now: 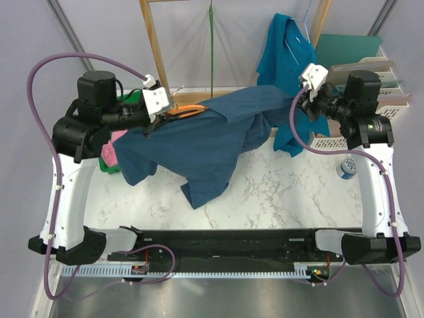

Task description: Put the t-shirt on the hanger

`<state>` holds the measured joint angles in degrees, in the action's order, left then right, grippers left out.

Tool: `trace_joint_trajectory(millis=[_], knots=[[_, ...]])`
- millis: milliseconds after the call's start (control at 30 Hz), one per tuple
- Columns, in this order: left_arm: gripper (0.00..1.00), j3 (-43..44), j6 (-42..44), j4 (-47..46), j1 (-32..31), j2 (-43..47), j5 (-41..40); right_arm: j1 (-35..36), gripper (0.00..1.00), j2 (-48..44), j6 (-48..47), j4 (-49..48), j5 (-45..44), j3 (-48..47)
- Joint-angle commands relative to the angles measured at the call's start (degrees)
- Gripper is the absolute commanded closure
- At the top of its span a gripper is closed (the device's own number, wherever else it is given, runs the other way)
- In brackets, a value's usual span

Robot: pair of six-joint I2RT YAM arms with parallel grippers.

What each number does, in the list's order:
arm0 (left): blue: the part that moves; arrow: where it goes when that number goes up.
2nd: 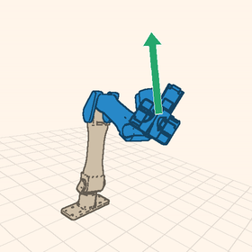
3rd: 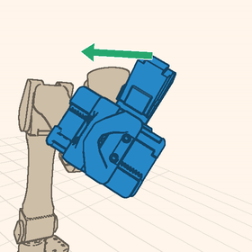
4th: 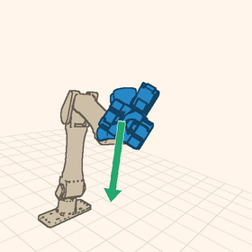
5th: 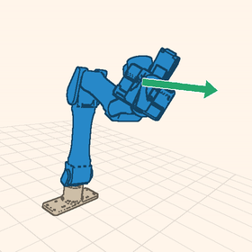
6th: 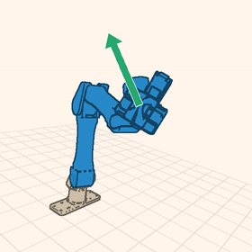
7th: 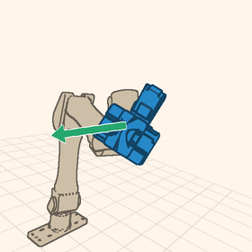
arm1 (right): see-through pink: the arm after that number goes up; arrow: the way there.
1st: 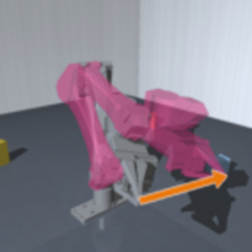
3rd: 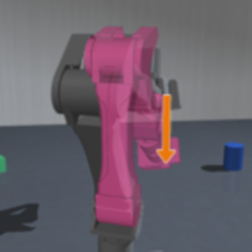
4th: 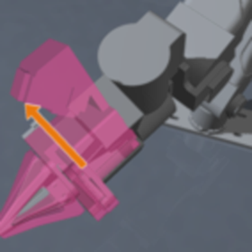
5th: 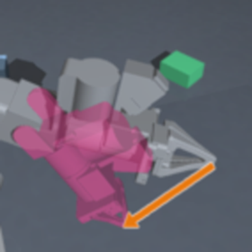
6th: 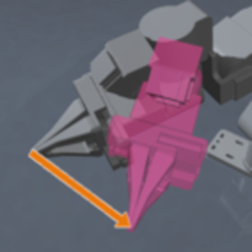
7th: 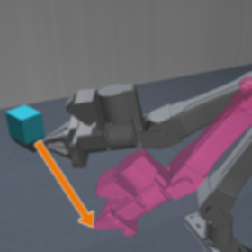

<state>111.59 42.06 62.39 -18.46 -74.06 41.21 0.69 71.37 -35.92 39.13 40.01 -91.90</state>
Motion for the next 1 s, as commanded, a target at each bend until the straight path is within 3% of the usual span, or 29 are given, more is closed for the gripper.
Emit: trace_joint_trajectory(millis=[0,67,233,400,567,633,700,800,833,900,967], knots=[[0.98,-1.72,4.37,2.35,-2.79,-0.64,-1.01,-0.34,1.0,2.01,-3.02,3.49,-2.57,-0.64],[0.98,-8.09,9.24,7.83,-5.08,0.48,-5.67,-0.34,1.0,3.59,-1.61,3.67,-2.13,-5.45],[0.98,-18.33,11.55,3.18,-6.15,4.71,-11.4,-0.34,1.0,5.35,-1.17,5.07,-0.02,-14.27],[0.98,-17.46,2.86,-6.66,-6.24,5.42,-15.99,-0.34,1.0,5.36,-4.33,9.9,-0.98,-15.16],[0.98,-18.25,3.55,-8.86,-6.5,5.42,-16.42,-0.34,1.0,4.04,-6.0,12.63,-2.13,-12.69],[0.98,-19.12,7.75,-7.02,-7.28,6.03,-14.24,-0.34,1.0,3.69,-6.88,13.95,-2.91,-12.08],[0.98,-20.88,4.62,-15.32,-7.65,7.26,-21.5,-0.34,1.0,3.34,-8.11,15.17,-3.01,-11.81],[0.98,-13.08,-3.45,-15.53,-7.21,3.31,-24.77,-0.34,1.0,2.63,-7.85,15.97,-2.57,-11.2],[0.98,-12.46,-2.44,-13.89,-7.12,2.61,-19.82,-0.34,1.0,2.63,-7.85,15.97,-2.48,-11.11],[0.98,-15.41,-1.11,-13.59,-10.17,3.3,-22.29,-0.34,1.0,2.8,-7.93,15.89,-2.57,-11.37],[0.98,-17.62,7.81,-10.04,-10.28,5.33,-18.3,-0.34,1.0,3.15,-8.11,15.8,-3.18,-11.81]])
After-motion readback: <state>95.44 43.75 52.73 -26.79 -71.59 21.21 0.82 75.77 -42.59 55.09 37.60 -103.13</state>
